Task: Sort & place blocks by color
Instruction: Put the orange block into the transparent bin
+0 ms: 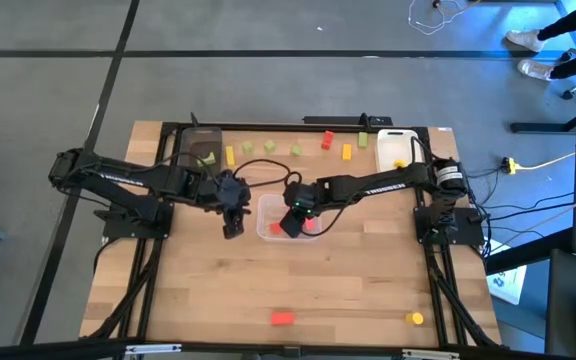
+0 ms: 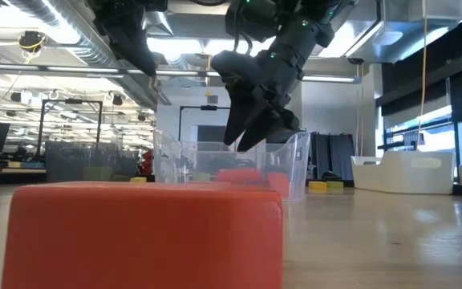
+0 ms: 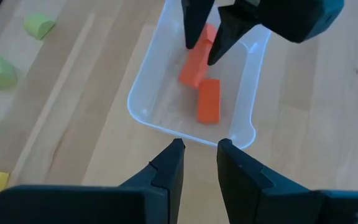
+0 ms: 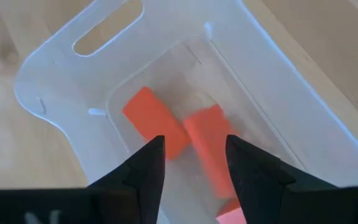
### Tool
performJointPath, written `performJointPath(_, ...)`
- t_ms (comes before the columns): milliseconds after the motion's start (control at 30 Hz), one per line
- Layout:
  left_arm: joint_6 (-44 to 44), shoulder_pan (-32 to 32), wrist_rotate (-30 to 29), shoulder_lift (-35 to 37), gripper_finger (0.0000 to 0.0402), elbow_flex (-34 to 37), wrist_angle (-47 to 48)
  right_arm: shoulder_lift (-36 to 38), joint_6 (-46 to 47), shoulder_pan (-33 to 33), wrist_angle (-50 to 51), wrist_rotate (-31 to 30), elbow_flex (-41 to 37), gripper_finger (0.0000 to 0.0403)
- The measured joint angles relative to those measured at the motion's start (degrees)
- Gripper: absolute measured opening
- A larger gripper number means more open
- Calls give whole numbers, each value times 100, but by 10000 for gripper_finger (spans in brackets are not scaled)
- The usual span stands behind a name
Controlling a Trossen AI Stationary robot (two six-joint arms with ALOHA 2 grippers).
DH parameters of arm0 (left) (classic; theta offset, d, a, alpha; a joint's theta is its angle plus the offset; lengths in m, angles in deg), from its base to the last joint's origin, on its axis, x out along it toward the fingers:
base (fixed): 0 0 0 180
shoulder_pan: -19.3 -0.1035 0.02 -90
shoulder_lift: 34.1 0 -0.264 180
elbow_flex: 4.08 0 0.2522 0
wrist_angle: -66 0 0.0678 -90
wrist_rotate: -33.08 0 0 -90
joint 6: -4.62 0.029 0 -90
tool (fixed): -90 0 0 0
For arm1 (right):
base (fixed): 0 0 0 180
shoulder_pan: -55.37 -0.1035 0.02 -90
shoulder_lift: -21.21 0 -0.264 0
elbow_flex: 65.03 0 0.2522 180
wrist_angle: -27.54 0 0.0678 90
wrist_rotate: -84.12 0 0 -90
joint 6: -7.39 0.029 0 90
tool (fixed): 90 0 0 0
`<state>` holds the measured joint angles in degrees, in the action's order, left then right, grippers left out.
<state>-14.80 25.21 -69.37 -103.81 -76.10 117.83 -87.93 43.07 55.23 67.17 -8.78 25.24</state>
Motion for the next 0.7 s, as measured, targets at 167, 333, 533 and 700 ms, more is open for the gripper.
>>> performJointPath(167, 1, 147, -1, 0, 86, 0, 2, 30, -83, -2, 36, 6, 0, 168)
performJointPath(333, 170, 478, 496, 0, 86, 0, 4, 391, -470, -102, 378, -72, 0, 169)
performJointPath(533, 501, 1245, 944, -2, 86, 0, -111, 1003, -935, -677, 622, -1051, 2, 170)
performJointPath(700, 503, 1923, 549, -195, 86, 0, -735, 1342, -1225, -1208, 768, -1309, 4, 171)
